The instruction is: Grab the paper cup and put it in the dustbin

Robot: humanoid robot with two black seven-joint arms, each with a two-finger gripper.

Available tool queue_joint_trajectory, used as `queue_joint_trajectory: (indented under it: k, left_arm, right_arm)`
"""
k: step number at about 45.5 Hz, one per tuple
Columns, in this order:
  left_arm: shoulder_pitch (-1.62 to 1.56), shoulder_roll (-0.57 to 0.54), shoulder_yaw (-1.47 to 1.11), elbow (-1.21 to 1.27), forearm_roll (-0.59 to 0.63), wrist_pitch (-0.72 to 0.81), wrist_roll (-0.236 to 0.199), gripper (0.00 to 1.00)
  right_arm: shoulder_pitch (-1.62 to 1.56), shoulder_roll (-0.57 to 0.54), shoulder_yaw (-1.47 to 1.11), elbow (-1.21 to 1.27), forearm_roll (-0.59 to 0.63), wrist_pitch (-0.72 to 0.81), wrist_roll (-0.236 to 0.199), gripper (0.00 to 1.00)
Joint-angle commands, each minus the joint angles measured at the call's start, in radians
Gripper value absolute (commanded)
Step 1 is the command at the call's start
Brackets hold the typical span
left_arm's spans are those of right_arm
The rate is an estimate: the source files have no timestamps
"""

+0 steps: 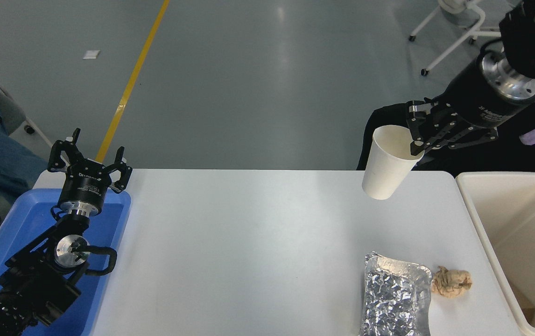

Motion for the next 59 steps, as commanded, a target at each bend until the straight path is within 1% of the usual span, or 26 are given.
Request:
queue_joint_trajectory:
  k: [1,5,13,16,22,28,33,36,43,50,54,59]
  left_arm:
    - [0.000,0.000,0.000,0.000,0.000,-0.001,0.000,0.99]
    - [0.000,0.000,0.000,0.000,0.000,0.001,0.000,0.99]
    - [0.000,0.000,0.000,0.000,0.000,0.001,0.000,0.99]
    - [0.000,0.000,0.000,0.000,-0.002,0.001,0.000,0.99]
    - [0.000,0.000,0.000,0.000,-0.002,0.001,-0.002,0.99]
    - [0.000,0.000,0.000,0.000,-0.002,0.001,-0.002,0.99]
    - [0.000,0.000,0.000,0.000,-0.002,0.002,-0.002,0.99]
    - [0.000,0.000,0.000,0.000,0.000,0.001,-0.002,0.99]
    - [0.000,0.000,0.000,0.000,0.000,0.002,-0.002,0.99]
    - [0.000,0.000,0.000,0.000,-0.002,0.002,-0.002,0.99]
    - [0.000,0.000,0.000,0.000,-0.002,0.002,-0.002,0.99]
    - [0.000,0.000,0.000,0.000,-0.002,0.002,-0.002,0.99]
  right_arm:
    - [0.093,-0.003,-0.027,0.015,-0.001,0.007,0.000,0.00]
    - [0.092,-0.005,-0.043,0.012,-0.001,0.007,0.000,0.00]
    - [0.079,-0.024,-0.233,-0.002,0.016,0.007,0.000,0.00]
    - [0.076,-0.070,-0.305,-0.005,0.010,0.007,0.000,0.00]
    - [0.067,-0.199,-0.403,-0.028,-0.010,0.007,0.000,0.00]
    - [-0.005,-0.232,-0.512,-0.052,-0.041,0.007,0.000,0.00]
    - [-0.051,-0.337,-0.537,-0.064,-0.045,0.007,0.000,0.00]
    - [-0.111,-0.386,-0.537,-0.093,-0.059,-0.042,0.000,0.00]
    - [-0.293,-0.495,-0.475,-0.213,-0.088,-0.163,0.000,0.00]
    - [-0.601,-0.578,-0.281,-0.411,-0.093,-0.252,0.000,0.00]
    - [-0.822,-0.589,-0.146,-0.537,-0.093,-0.304,0.002,0.00]
    - [-1.058,-0.589,0.025,-0.633,-0.093,-0.421,0.000,0.00]
